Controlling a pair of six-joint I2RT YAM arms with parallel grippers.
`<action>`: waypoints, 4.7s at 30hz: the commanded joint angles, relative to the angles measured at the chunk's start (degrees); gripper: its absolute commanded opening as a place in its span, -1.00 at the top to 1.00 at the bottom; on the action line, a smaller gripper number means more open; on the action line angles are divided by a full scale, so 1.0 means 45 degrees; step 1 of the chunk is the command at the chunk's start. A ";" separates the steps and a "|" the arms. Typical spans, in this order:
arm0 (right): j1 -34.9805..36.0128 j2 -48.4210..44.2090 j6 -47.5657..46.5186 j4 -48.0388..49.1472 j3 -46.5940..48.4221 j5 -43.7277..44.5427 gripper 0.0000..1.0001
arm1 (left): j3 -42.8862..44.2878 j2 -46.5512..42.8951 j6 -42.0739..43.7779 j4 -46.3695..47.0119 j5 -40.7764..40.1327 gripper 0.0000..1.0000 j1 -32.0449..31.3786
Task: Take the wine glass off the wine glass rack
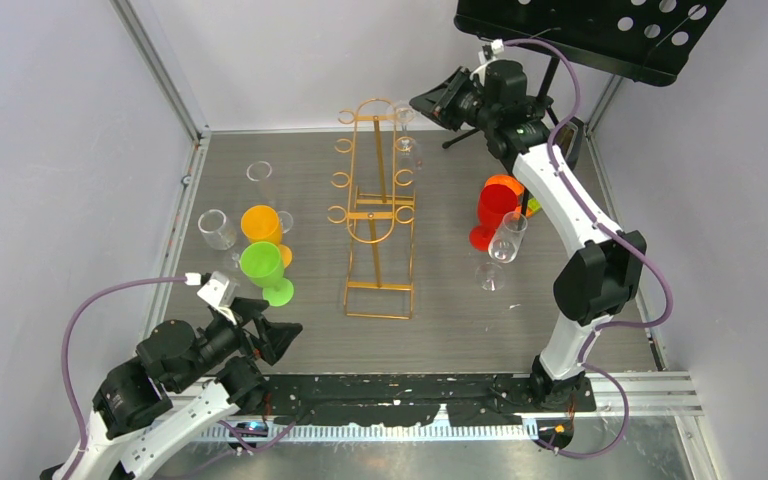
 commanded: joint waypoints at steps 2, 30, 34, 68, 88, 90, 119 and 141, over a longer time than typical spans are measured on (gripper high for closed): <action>0.0000 -0.0231 0.0222 0.0867 -0.0190 -0.0368 0.73 | 0.0008 0.0152 -0.0140 0.0374 -0.0281 -0.94 0.0027; 0.0005 -0.1144 0.0251 0.1015 -0.1126 -0.0505 0.89 | 0.0010 0.0154 -0.0175 0.0336 -0.0407 -0.94 0.0026; 0.0001 -0.1364 0.0434 0.1194 -0.1232 -0.0384 0.89 | 0.0005 0.0177 -0.0193 0.0345 -0.0408 -0.95 0.0024; -0.0522 -0.2469 0.1791 0.2172 -0.1872 0.0813 0.89 | -0.0003 0.0164 -0.0199 0.0344 -0.0407 -0.95 0.0038; -0.0863 -0.2840 0.2079 0.2425 -0.2180 0.1691 0.88 | -0.0029 0.0302 -0.0197 0.0350 -0.0348 -0.95 0.0022; -0.0906 -0.2918 0.2072 0.2407 -0.2213 0.1758 0.88 | -0.0024 0.0311 -0.0199 0.0355 -0.0330 -0.95 0.0030; -0.1050 -0.8880 0.1101 0.3281 -0.7783 -0.0172 0.89 | 0.0075 0.0309 -0.0236 0.0282 -0.0602 -0.99 0.0024; -0.0382 -1.4155 -0.1660 0.0309 -1.0764 -0.5474 0.89 | 0.0700 0.1088 -0.2684 -0.0056 0.0260 -0.99 0.0022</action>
